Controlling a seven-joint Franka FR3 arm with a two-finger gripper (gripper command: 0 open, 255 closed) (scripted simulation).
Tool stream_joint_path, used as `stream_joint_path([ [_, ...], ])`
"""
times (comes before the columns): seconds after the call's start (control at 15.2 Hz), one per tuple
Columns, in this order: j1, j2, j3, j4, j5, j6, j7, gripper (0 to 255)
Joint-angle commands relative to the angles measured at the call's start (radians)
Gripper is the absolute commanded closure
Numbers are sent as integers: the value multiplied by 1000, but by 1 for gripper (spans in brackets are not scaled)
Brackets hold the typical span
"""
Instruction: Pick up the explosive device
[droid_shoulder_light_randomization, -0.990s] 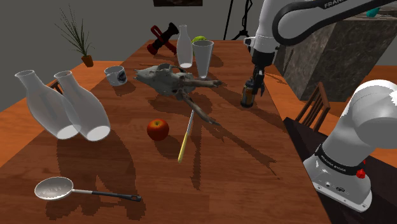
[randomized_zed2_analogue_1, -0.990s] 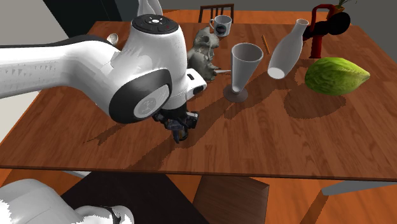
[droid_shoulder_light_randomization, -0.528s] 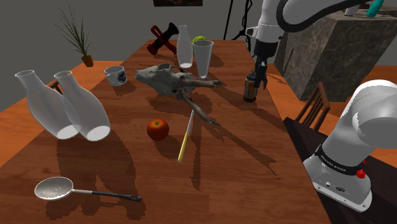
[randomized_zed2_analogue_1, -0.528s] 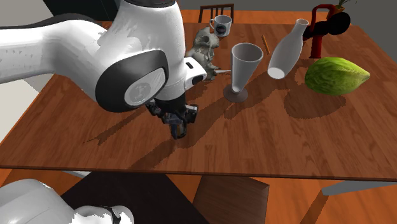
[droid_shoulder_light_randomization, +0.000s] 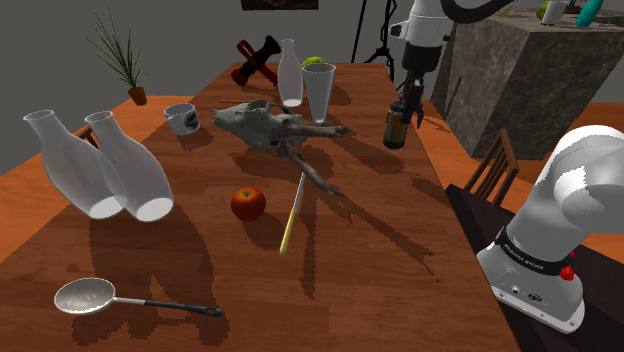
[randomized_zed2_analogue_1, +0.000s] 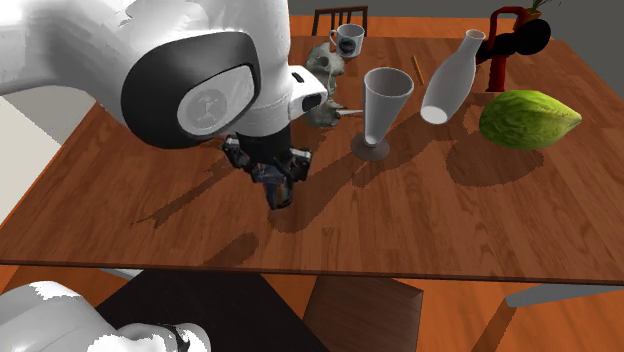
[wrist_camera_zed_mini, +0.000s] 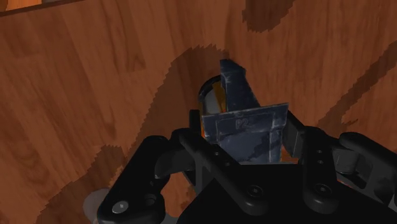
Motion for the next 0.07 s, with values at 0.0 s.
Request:
stream_joint_path([
  [0.0,0,-2,1,9,1,-12,1,255],
])
